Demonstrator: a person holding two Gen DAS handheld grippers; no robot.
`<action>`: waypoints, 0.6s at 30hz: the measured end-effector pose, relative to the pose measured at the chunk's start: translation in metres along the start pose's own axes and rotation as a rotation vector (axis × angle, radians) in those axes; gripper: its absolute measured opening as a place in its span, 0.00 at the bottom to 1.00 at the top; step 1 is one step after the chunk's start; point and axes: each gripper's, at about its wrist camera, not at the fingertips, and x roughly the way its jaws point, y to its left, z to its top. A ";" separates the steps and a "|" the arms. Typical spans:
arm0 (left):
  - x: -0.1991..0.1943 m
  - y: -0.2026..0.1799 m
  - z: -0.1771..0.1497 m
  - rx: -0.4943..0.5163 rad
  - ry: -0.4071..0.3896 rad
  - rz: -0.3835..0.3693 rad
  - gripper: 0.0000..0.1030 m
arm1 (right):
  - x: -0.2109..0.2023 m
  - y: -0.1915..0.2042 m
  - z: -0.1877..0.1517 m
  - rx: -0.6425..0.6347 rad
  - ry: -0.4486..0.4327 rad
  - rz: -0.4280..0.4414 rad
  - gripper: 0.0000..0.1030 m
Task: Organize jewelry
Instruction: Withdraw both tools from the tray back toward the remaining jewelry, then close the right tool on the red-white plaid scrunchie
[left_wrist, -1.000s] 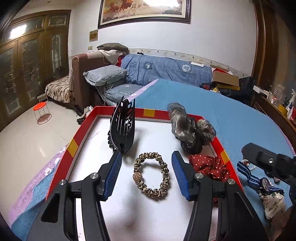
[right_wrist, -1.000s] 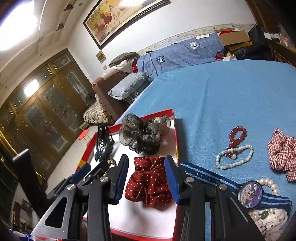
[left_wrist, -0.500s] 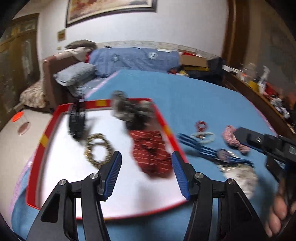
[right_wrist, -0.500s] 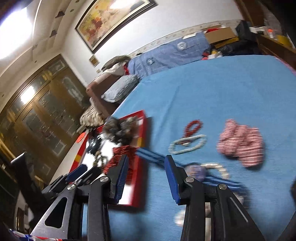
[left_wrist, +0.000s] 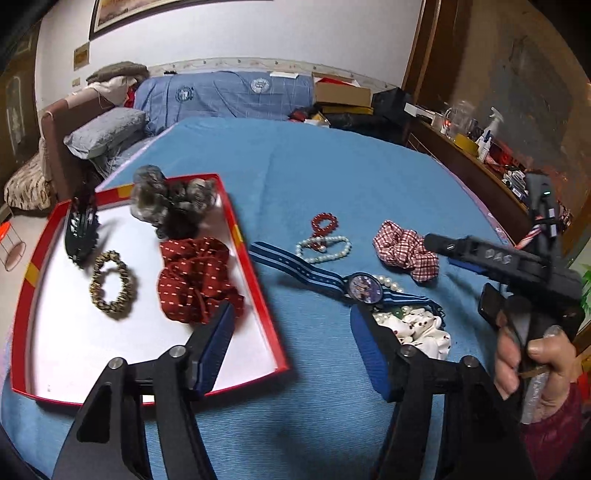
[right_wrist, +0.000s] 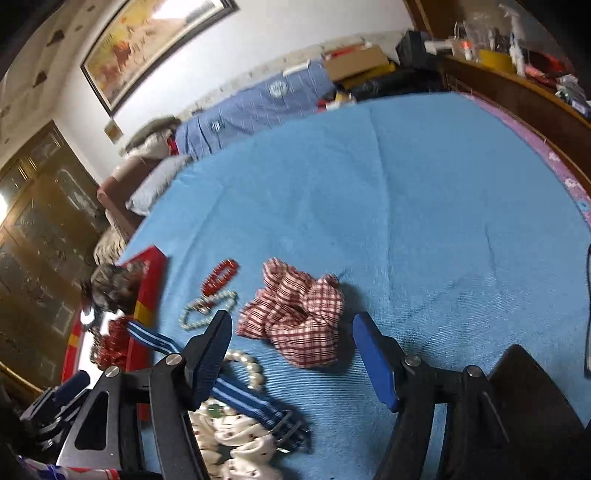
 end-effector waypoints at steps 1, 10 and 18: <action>0.002 -0.001 0.001 -0.003 0.005 -0.004 0.62 | 0.006 0.002 0.001 -0.017 0.016 -0.013 0.71; 0.024 -0.019 0.013 -0.023 0.093 -0.078 0.62 | 0.033 0.019 -0.004 -0.161 0.039 -0.103 0.35; 0.069 -0.042 0.023 -0.116 0.240 -0.140 0.63 | 0.008 0.000 0.002 -0.074 -0.027 -0.039 0.16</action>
